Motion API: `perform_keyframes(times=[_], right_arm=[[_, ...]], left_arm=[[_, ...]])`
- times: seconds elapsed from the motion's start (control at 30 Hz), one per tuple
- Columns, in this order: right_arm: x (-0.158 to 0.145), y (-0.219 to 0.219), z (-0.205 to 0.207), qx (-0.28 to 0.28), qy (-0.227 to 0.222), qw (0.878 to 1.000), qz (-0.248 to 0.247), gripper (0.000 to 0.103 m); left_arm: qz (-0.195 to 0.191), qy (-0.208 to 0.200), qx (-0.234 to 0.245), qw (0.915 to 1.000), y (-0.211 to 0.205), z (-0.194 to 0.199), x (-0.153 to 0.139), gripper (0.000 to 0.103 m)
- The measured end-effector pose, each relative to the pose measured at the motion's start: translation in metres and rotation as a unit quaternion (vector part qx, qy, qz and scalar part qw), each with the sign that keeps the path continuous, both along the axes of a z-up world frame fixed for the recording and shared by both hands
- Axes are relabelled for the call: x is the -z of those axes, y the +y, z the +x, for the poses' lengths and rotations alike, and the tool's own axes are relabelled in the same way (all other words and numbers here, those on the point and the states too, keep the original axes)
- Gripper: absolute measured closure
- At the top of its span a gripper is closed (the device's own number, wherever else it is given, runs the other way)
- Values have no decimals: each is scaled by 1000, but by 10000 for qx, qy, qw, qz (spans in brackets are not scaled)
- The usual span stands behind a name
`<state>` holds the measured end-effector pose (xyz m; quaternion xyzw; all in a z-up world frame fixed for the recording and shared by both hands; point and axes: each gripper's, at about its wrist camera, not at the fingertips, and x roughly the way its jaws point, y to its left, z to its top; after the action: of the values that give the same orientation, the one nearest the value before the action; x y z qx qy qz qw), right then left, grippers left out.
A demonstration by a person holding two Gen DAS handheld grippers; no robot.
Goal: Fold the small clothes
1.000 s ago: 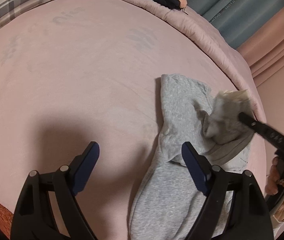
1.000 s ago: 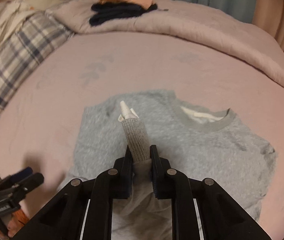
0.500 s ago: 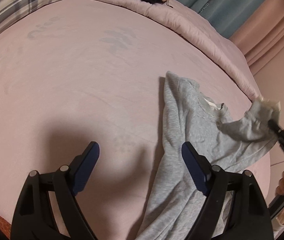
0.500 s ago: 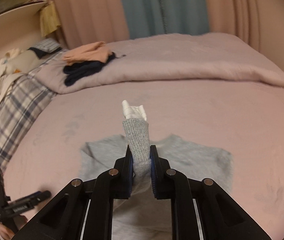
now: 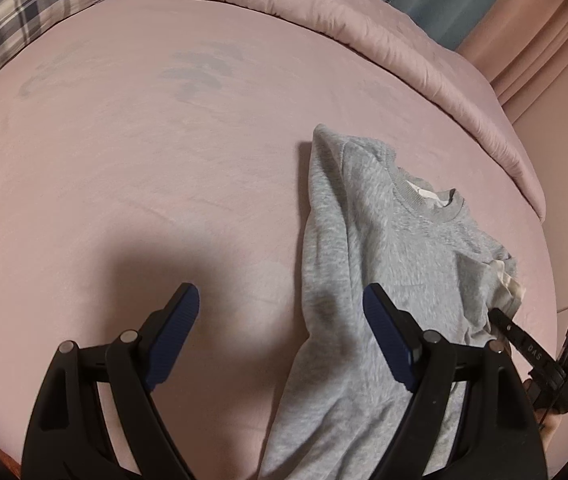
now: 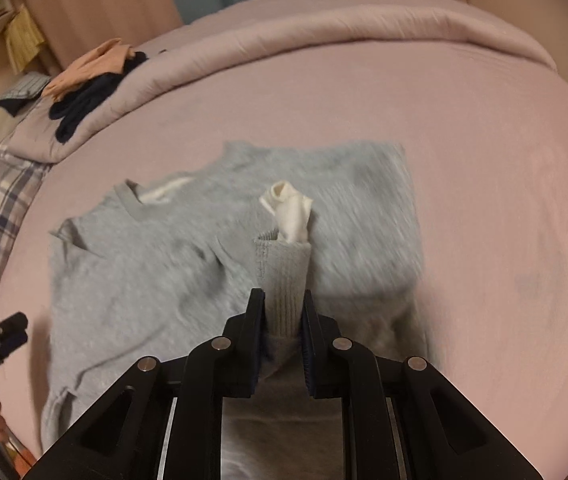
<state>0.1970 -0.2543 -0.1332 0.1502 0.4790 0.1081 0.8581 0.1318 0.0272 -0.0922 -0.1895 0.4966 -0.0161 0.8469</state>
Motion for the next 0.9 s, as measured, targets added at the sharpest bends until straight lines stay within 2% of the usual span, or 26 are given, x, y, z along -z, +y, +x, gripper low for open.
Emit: perform_keyframes(times=[0.33, 0.43, 0.5, 0.57, 0.7, 0.87, 0.9], right_arm=[[-3, -20, -8, 97, 145, 9991, 398, 85], [-11, -20, -9, 212, 104, 9997, 68, 73], [-16, -25, -10, 283, -16, 9996, -72, 60], [-19, -30, -6, 275, -76, 9996, -23, 57], [-11, -36, 9, 200, 30, 9995, 247, 57], [4, -26, 23, -75, 84, 9995, 309, 57], [4, -22, 25, -148, 6, 9995, 294, 63]], left_arm=[[103, 89, 213, 9997, -13, 23, 10, 27], [84, 171, 233, 9995, -15, 30, 17, 28], [87, 226, 249, 9994, -17, 32, 22, 29], [179, 340, 273, 9989, -20, 36, 29, 30], [503, 248, 317, 9979, -28, 37, 33, 30], [574, 274, 162, 9978, -28, 37, 34, 30], [578, 275, 142, 9978, -29, 37, 34, 30]])
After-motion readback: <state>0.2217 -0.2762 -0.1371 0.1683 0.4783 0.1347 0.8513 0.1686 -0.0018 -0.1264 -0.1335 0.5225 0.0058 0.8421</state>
